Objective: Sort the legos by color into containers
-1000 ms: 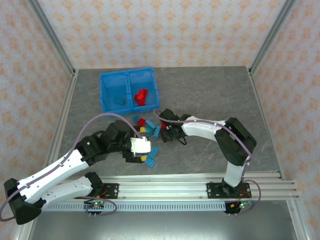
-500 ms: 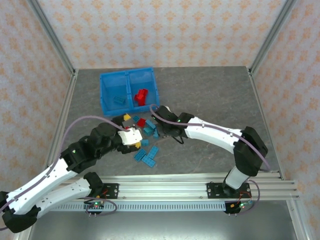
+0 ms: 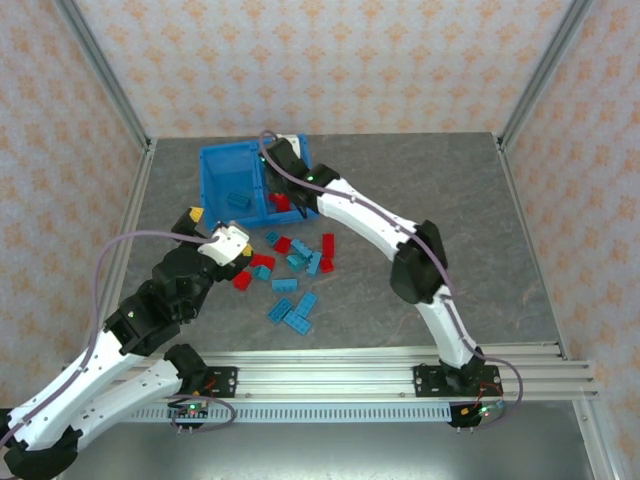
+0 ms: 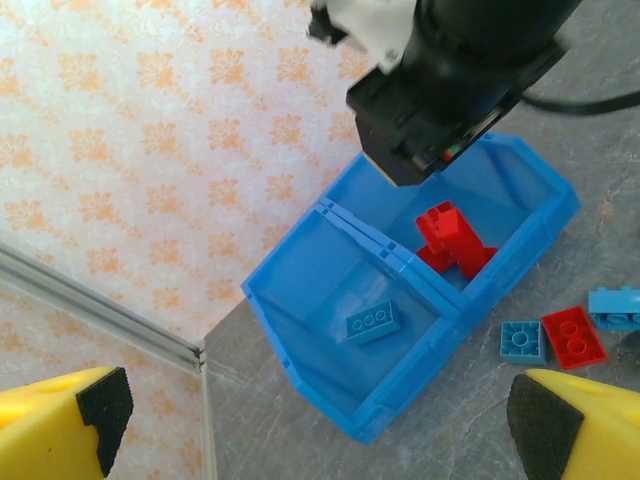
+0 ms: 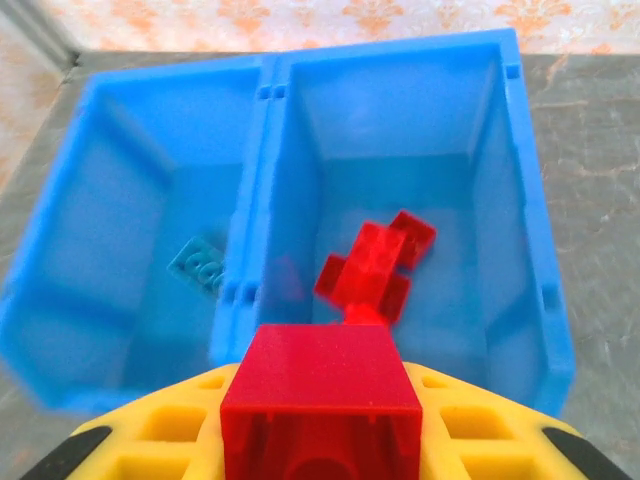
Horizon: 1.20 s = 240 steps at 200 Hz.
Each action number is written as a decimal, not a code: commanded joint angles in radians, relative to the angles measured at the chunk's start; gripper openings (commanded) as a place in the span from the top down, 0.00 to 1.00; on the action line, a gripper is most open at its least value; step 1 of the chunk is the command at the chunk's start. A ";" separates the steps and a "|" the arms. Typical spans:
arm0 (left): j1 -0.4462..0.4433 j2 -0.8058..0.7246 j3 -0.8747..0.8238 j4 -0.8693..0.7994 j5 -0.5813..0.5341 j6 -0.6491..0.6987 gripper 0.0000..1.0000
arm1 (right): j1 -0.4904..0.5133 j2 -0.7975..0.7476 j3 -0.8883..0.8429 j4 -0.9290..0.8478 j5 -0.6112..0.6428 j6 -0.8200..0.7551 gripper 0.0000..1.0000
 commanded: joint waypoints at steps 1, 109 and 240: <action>0.013 0.006 -0.003 0.027 0.012 -0.035 0.00 | -0.023 0.149 0.212 -0.107 0.027 -0.041 0.74; 0.030 0.026 -0.012 0.031 0.041 -0.034 0.00 | -0.073 0.345 0.559 -0.077 -0.074 -0.182 0.31; 0.145 0.463 0.341 -0.349 0.269 -0.616 0.00 | 0.036 -1.226 -1.127 -0.040 -0.465 0.088 0.01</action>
